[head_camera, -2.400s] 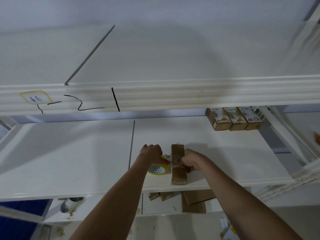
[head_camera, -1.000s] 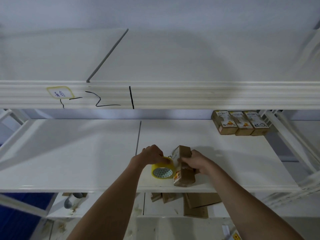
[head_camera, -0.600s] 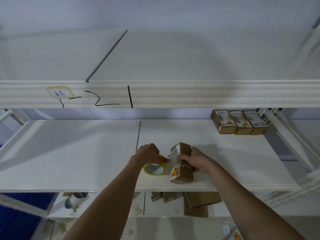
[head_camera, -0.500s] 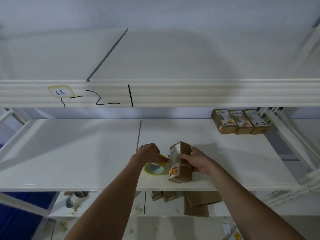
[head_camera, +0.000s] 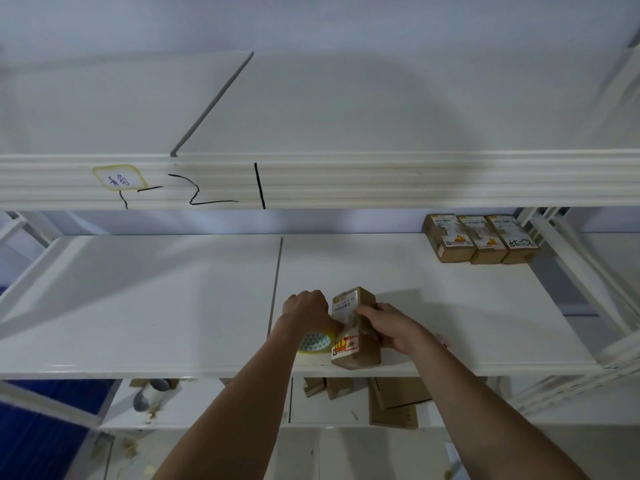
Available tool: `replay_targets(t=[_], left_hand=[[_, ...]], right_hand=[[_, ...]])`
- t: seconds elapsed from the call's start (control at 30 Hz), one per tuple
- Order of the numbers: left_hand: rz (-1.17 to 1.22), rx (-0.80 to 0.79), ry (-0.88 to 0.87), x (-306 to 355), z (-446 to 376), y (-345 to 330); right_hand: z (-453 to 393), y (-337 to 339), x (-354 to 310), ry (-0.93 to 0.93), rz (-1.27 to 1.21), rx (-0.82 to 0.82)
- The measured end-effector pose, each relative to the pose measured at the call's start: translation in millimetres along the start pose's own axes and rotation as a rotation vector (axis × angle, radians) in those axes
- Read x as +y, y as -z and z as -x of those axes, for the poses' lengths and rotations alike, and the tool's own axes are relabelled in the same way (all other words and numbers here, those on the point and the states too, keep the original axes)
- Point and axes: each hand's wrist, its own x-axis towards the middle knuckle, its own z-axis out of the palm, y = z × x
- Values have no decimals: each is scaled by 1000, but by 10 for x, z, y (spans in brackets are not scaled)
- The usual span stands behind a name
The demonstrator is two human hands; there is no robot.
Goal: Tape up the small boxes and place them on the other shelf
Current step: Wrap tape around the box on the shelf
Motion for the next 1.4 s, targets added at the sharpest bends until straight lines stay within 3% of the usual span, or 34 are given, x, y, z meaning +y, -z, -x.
replay_targets(t=[0.27,0.53,0.8,1.17,1.4], left_hand=[[-12,-21,-2,1,5,-48],[338,-211,-6,-320,-2,-30],[467,-240,5,-521,69,126],[272,-140,-9,-613,77,231],[266,-80,-2,-548,71,238]], right_hand=[[-39,-110,43,22,146,13],[-5,-51,55,-22,53,-17],[30,81,29,15,35,-58],[108,105,-39,75,-34,-110],[134,112,-59,103,-102,-132]])
